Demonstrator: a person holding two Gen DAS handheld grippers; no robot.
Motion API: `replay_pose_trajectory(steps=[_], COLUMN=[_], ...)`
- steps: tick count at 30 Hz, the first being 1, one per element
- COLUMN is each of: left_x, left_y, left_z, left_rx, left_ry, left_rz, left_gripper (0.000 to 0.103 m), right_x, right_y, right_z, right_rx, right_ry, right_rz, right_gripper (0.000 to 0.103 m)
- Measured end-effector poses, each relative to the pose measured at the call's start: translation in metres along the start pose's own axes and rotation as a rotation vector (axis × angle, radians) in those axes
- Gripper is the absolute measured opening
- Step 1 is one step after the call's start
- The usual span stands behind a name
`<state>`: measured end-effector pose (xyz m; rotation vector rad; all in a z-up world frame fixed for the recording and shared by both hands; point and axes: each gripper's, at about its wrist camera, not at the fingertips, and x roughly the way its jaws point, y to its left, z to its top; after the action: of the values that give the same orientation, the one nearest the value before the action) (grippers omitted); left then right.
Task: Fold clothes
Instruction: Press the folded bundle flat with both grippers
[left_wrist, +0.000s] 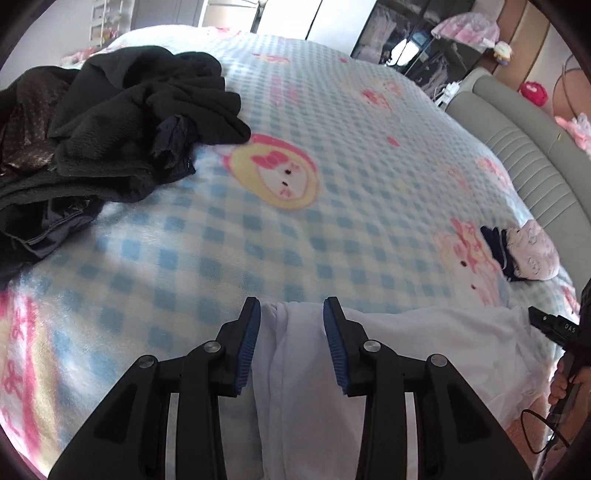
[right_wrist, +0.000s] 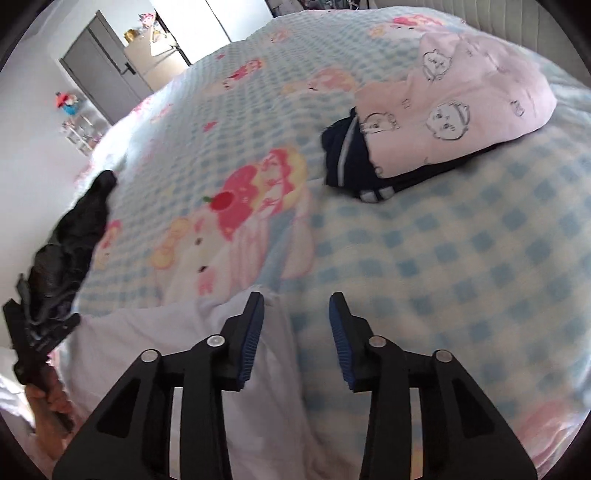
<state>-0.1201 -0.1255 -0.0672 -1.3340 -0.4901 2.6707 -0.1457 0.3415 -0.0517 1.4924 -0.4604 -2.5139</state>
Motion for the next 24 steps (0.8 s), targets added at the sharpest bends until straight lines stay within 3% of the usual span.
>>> replay_pose_trajectory(steps=[3, 6, 10, 13, 15, 16, 19, 24], left_x=[-0.011, -0.009, -0.018, -0.01, 0.004, 0.013, 0.032, 0.034], left_y=[-0.009, -0.02, -0.039, -0.05, -0.049, -0.046, -0.04, -0.049], left_z=[-0.014, -0.023, -0.024, -0.024, -0.026, -0.029, -0.041, -0.045], left_rx=[0.016, 0.041, 0.082, 0.115, 0.1, 0.077, 0.027, 0.091], left_ry=[-0.046, -0.053, -0.109, -0.084, -0.038, -0.009, 0.045, 0.043], left_rz=[-0.05, -0.035, -0.084, -0.096, -0.1, -0.111, -0.129, -0.088], left_gripper=[0.041, 0.041, 0.041, 0.041, 0.041, 0.041, 0.045, 0.048], right_x=[0.009, 0.015, 0.024, 0.03, 0.035, 0.037, 0.043, 0.052], right_y=[0.019, 0.037, 0.035, 0.031, 0.029, 0.028, 0.024, 0.019], right_z=[-0.002, -0.002, 0.0, 0.002, 0.003, 0.004, 0.005, 0.007], right_rx=[-0.057, -0.13, -0.12, -0.099, -0.085, -0.078, -0.058, -0.032], right_ry=[0.06, 0.066, 0.096, 0.12, 0.136, 0.144, 0.168, 0.2], right_rz=[0.012, -0.007, 0.01, 0.026, 0.037, 0.043, 0.059, 0.073], right_gripper=[0.045, 0.045, 0.028, 0.028, 0.022, 0.013, 0.013, 0.023])
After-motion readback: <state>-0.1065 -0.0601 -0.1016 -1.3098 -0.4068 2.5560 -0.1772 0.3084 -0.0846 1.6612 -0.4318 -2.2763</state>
